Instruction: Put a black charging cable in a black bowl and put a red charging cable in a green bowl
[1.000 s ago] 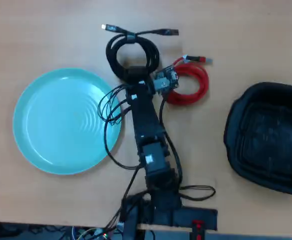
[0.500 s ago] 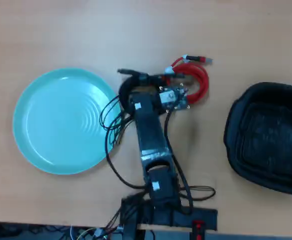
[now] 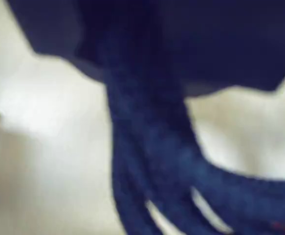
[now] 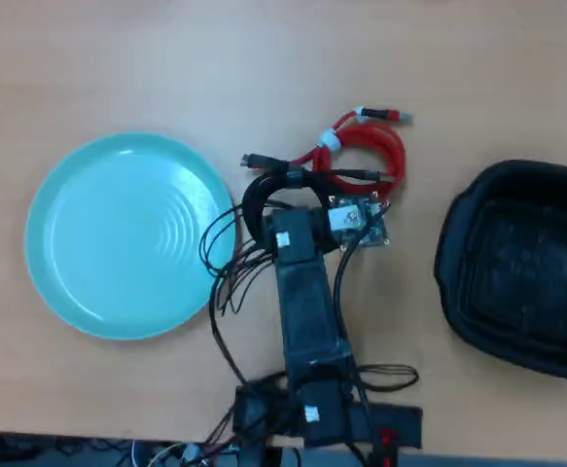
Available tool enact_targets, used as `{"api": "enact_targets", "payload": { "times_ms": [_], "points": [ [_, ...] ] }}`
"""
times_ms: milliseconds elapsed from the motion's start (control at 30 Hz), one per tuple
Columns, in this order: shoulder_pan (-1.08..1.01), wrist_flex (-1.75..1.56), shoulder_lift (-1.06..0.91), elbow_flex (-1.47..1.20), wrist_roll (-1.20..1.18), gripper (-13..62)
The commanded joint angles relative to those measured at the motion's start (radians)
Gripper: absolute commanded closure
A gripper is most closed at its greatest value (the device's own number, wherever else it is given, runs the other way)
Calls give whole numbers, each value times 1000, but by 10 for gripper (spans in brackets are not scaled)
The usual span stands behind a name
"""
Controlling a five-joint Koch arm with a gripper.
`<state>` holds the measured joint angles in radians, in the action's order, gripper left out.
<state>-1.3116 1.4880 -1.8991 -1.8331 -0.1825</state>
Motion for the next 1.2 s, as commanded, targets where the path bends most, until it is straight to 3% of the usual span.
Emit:
{"api": "enact_targets", "payload": {
  "times_ms": [0,600,1000,1167],
  "points": [
    [-9,-72,-58,761,38,561],
    [-167,-422,-147,790,120,561],
    [34,-453,-222,799,97,561],
    [25,-451,-233,796,98,561]
  ]
}}
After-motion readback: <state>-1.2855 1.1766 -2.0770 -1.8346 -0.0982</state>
